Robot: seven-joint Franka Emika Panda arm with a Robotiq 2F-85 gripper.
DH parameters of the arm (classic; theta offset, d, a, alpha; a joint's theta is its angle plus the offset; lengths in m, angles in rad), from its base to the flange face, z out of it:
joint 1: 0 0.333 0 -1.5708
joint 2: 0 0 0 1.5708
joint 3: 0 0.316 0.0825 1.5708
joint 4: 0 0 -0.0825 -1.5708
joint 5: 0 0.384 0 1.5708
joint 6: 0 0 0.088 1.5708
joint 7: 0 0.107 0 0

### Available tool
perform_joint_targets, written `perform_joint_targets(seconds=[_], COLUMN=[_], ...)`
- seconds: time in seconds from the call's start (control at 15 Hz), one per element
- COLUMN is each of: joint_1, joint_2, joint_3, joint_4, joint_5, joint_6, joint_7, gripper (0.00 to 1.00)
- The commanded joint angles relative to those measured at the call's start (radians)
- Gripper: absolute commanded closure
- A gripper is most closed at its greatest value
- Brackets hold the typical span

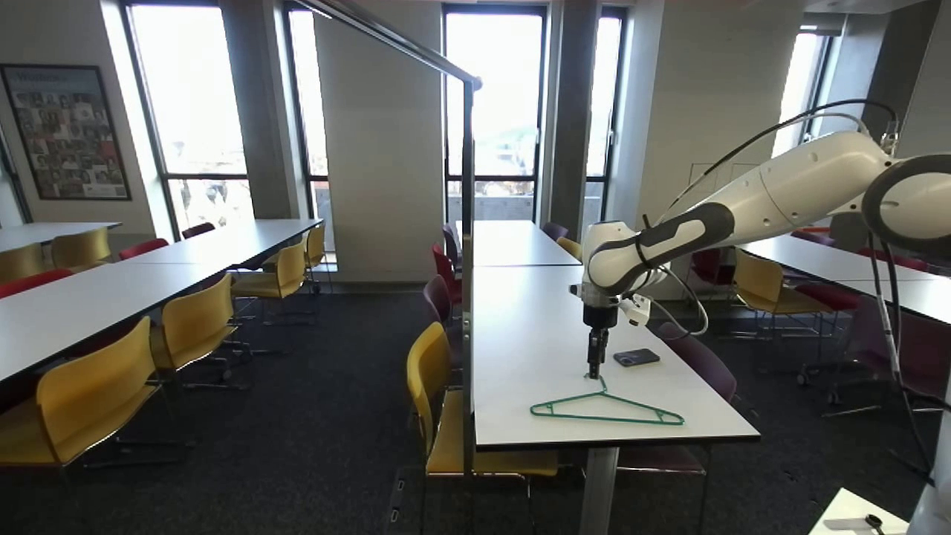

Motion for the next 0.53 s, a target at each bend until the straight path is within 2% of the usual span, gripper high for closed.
perform_joint_targets(seconds=[0.0, 0.4, 0.47], joint_1=[-0.007, -0.008, -0.012], joint_2=[0.003, 0.031, 0.063], joint_3=[0.007, 0.008, -0.002], joint_4=[0.005, 0.013, 0.011], joint_5=[0.001, -0.008, -0.038], joint_6=[-0.002, 0.014, 0.085], joint_7=[-0.001, -0.022, -0.023], gripper=[0.0, 0.0, 0.0])
